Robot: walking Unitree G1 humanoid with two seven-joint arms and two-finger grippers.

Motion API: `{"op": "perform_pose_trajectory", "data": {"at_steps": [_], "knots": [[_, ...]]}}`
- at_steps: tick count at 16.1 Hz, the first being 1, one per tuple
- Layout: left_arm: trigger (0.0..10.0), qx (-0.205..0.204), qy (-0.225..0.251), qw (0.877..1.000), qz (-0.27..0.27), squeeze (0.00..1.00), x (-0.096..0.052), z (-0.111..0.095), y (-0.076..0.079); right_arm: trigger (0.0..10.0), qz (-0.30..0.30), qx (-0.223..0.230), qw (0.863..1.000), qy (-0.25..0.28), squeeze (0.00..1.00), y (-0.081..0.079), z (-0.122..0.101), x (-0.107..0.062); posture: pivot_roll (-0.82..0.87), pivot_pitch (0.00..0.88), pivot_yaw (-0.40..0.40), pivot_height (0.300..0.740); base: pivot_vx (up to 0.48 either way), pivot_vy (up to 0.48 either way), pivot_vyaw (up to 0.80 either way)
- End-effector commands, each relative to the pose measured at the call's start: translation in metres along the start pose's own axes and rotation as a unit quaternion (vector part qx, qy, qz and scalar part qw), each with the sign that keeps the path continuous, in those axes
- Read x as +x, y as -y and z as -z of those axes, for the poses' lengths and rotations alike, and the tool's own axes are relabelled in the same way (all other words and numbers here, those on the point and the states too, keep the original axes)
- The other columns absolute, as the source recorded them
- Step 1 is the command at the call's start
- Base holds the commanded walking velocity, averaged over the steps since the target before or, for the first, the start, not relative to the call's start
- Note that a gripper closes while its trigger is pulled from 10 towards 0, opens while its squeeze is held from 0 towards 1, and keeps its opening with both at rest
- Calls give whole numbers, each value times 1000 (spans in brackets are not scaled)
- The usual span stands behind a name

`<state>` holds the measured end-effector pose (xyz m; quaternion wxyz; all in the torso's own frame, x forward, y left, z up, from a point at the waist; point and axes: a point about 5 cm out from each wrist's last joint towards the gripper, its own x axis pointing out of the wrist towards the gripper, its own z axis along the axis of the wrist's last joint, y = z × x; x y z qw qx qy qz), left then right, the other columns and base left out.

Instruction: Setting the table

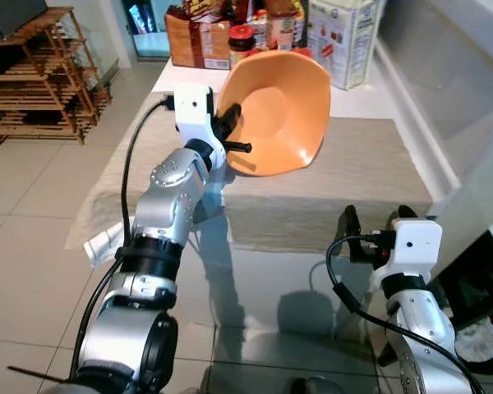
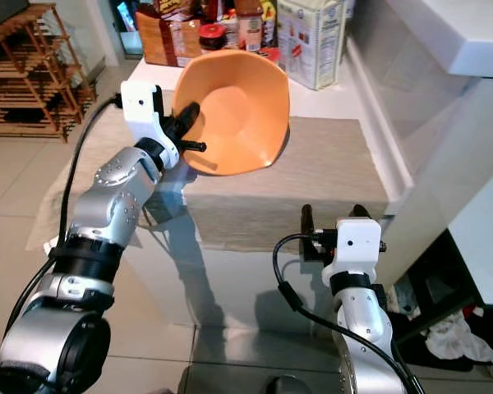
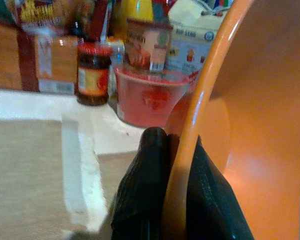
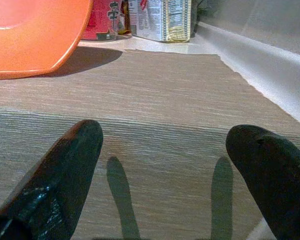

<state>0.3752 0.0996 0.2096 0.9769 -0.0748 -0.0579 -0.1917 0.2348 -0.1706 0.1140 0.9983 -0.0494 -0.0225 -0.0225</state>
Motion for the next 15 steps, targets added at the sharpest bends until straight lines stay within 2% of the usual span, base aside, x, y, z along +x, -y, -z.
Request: {"op": "perform_pose_trajectory", "data": {"at_steps": [1, 3, 6, 7, 9, 13, 14, 15], "knots": [[0, 25, 22, 999, -4, 0, -3, -6, -1, 10000, -3, 2, 1000, -2, 0, 0, 0, 1, -149, 29, 38, 727, 0, 0, 0], [0, 45, 66, 996, -24, 0, -9, -20, -7, 10000, -4, -3, 1000, 0, 0, 0, -1, 1, -148, 29, 38, 727, 0, 0, 0], [0, 144, 144, 977, -59, 0, -16, -56, -15, 10000, -8, -7, 1000, 4, 0, 0, -2, 3, -136, 29, 30, 727, 0, 0, 0], [0, 156, 144, 975, -66, 0, -19, -59, -21, 10000, -10, -9, 1000, 4, 0, 0, -2, 4, -132, 28, 29, 727, 0, 0, 0], [0, 157, 131, 976, -72, 0, -23, -52, -26, 10000, -13, -10, 1000, 6, 0, -2, -2, 6, -128, 27, 28, 727, 0, 0, 0], [0, 137, 123, 982, -34, 0, -21, -46, -9, 10000, -16, -9, 1000, 7, 0, -3, -2, 7, -122, 22, 22, 727, 0, 0, 0], [0, 107, 115, 987, -31, 0, -20, -43, -9, 10000, -17, -8, 1000, 7, 0, -3, -3, 8, -123, 21, 22, 727, 0, -262, 0], [0, 61, 116, 991, -25, 0, -20, -42, -10, 10000, -17, -8, 1000, 8, 0, -3, -2, 8, -123, 21, 22, 727, 0, -379, 0]]}}
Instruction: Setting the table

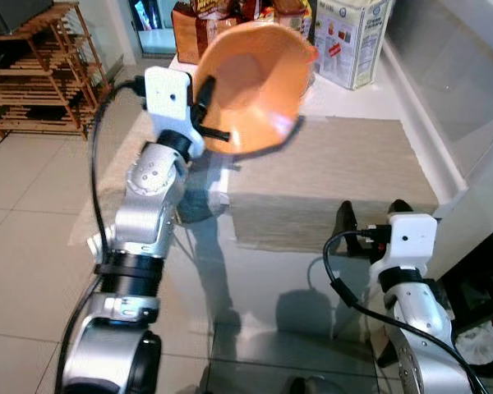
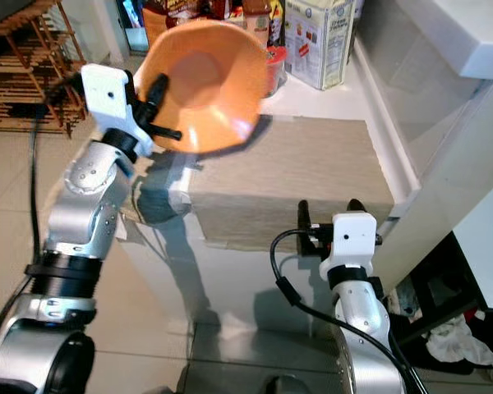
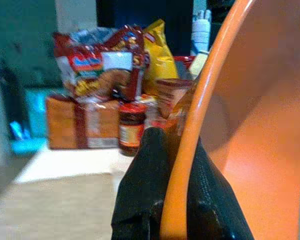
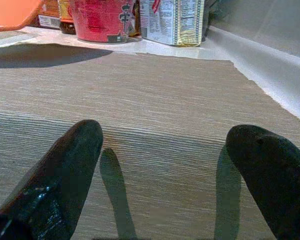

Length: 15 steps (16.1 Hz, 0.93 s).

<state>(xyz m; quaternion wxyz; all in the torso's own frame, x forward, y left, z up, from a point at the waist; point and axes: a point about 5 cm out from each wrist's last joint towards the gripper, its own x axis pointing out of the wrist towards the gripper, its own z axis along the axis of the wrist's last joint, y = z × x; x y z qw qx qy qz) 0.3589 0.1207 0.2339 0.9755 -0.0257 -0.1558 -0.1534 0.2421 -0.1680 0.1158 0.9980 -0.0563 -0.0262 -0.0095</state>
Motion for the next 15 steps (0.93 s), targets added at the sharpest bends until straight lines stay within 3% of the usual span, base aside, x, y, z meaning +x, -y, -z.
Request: {"op": "perform_pose_trajectory", "data": {"at_steps": [1, 9, 15], "knots": [[0, -21, 28, 999, 1, 0, 1, -14, -2, 10000, -4, -1, 1000, 3, 0, 0, -1, 1, -125, 21, 20, 727, -319, -360, 0], [0, -38, 29, 999, -2, 0, 4, -14, -5, 10000, -4, -2, 1000, 1, 0, 1, 0, 1, -130, 21, 20, 727, -422, 0, 0], [0, -34, 48, 998, 20, 0, -2, -16, 5, 10000, -2, -3, 1000, -2, 0, 2, 2, 0, -134, 23, 20, 727, 0, 0, 0]]}}
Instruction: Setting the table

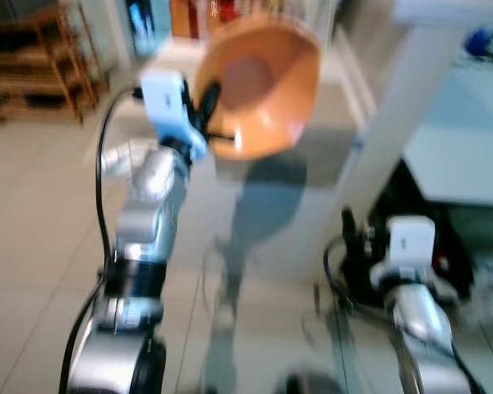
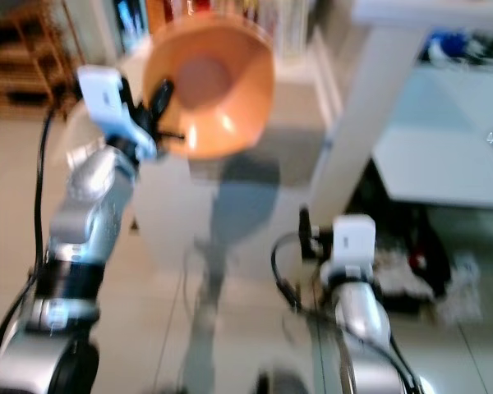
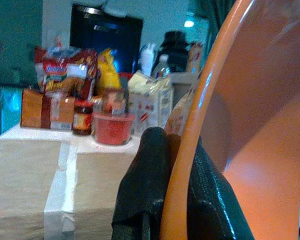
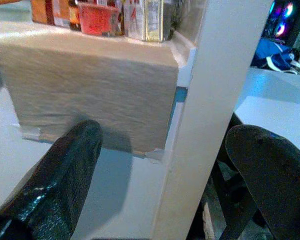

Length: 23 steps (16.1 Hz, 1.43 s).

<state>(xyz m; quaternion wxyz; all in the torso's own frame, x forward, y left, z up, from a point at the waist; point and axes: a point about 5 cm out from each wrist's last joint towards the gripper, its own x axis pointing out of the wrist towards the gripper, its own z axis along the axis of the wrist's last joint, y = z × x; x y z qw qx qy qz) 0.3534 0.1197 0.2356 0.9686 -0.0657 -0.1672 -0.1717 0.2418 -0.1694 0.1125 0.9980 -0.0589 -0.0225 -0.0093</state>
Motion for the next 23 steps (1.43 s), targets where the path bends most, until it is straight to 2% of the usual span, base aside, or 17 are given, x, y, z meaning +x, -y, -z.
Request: {"op": "perform_pose_trajectory", "data": {"at_steps": [1, 3, 6, 10, 16, 19, 21, 23], "knots": [[0, -8, 27, 1000, 11, 0, 2, -12, 4, 10000, -1, 0, 1000, 1, 0, 1, -2, 1, -134, 23, 20, 727, 0, -458, 0], [0, 2, 21, 999, 25, 0, 1, -9, 8, 10000, -1, 0, 1000, 1, 0, 1, -1, 2, -133, 21, 21, 727, 0, -480, 0], [0, 21, -7, 999, 28, 0, -6, 7, 13, 10000, -2, 0, 1000, 2, 0, 1, -1, 3, -134, 14, 24, 727, 0, -472, 0], [0, 27, -29, 999, 22, 0, -8, 18, 14, 10000, -4, -1, 1000, 3, 0, 1, -1, 4, -136, 5, 24, 727, 0, -471, 0], [0, 47, -64, 997, -6, 0, -12, 34, 6, 10000, -7, 0, 1000, 5, 0, -1, -1, 2, -138, 4, 28, 727, 0, -450, 0], [0, 49, -62, 997, -8, 0, -10, 35, 10, 10000, -5, 2, 1000, 1, 0, -1, 0, 2, -139, 9, 29, 727, 0, -437, 0], [0, 52, -64, 997, -10, 0, -10, 36, 11, 10000, -3, -1, 1000, 1, 0, -1, 0, 1, -141, 11, 31, 727, 0, -431, -781], [0, 62, -79, 995, -28, 0, -14, 41, 1, 10000, 3, -8, 1000, 6, 0, 6, -3, -3, -143, 13, 34, 727, 0, -431, 0]]}}
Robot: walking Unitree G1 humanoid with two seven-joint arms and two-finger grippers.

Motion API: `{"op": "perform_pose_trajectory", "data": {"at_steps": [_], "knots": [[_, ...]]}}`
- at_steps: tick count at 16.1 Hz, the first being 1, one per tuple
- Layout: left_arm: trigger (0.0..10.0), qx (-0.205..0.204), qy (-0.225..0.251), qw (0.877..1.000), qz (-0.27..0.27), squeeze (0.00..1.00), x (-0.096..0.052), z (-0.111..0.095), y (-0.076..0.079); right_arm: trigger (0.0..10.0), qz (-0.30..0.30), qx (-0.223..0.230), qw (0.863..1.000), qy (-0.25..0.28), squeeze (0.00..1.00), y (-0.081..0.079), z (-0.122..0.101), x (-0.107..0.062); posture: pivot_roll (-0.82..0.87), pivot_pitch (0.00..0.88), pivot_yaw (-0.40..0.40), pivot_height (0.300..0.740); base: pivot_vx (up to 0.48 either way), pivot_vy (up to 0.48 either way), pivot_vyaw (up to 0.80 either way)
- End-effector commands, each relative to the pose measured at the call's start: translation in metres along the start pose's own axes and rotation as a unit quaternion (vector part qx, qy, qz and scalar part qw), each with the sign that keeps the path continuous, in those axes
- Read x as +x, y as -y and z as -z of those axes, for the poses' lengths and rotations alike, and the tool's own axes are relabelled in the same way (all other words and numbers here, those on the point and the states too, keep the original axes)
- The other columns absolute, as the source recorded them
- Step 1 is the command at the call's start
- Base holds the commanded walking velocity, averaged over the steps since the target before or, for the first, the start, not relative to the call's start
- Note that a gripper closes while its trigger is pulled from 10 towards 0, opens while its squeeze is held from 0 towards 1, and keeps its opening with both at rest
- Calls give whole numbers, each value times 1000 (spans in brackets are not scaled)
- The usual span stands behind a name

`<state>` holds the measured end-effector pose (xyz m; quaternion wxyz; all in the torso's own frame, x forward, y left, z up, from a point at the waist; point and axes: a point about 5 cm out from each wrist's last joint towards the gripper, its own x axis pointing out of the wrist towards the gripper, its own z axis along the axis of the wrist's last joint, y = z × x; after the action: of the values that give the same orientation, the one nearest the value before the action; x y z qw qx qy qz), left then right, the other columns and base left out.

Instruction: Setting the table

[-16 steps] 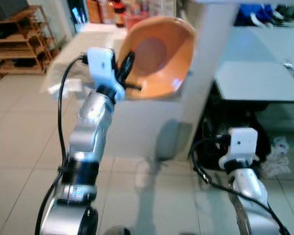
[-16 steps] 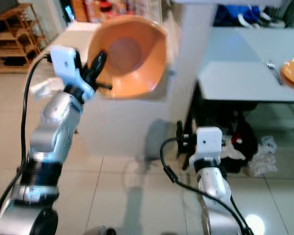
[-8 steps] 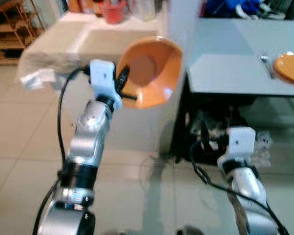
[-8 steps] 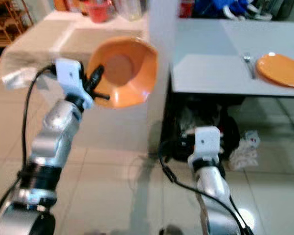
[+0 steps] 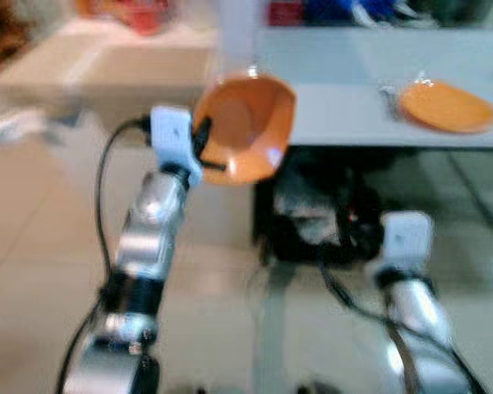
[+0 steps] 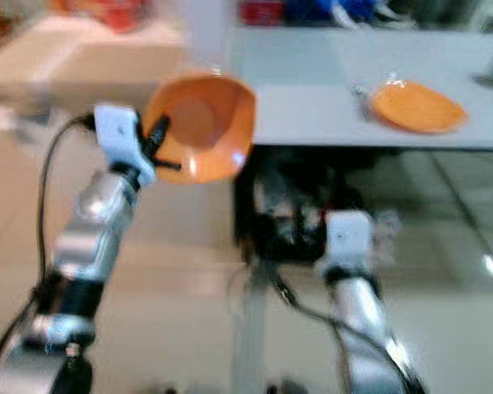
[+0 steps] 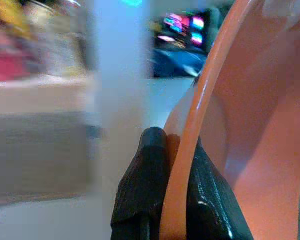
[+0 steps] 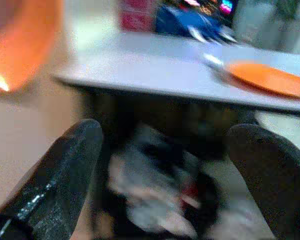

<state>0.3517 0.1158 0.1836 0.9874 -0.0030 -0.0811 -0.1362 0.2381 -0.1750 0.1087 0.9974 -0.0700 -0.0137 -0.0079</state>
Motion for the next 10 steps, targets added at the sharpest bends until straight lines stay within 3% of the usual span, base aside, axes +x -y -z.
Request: {"op": "perform_pose_trajectory", "data": {"at_steps": [1, 3, 6, 8, 10], "knots": [[0, 9, 14, 1000, -3, 0, 3, -8, -3, 10000, 5, 5, 1000, 13, 0, 3, -7, -1, -144, 17, 35, 727, 0, -428, 0], [0, 10, 13, 1000, -12, 0, 5, -9, -8, 10000, 3, 5, 1000, 12, 0, 5, -8, -6, -142, 19, 35, 727, 0, -429, 0], [0, 47, 19, 998, -24, 0, 15, -19, -8, 10000, -18, 4, 1000, -7, 0, 9, -2, -25, -151, 27, 33, 727, 0, -426, 0], [0, 58, 27, 998, -26, 0, 22, -28, -7, 10000, -13, 6, 1000, -4, 0, 9, -4, -22, -151, 27, 33, 727, 144, -399, 0], [0, 60, 58, 996, -29, 0, 21, -41, -10, 10000, -15, 8, 1000, 1, 0, 3, -5, -19, -159, 25, 43, 727, 186, -150, 0]]}}
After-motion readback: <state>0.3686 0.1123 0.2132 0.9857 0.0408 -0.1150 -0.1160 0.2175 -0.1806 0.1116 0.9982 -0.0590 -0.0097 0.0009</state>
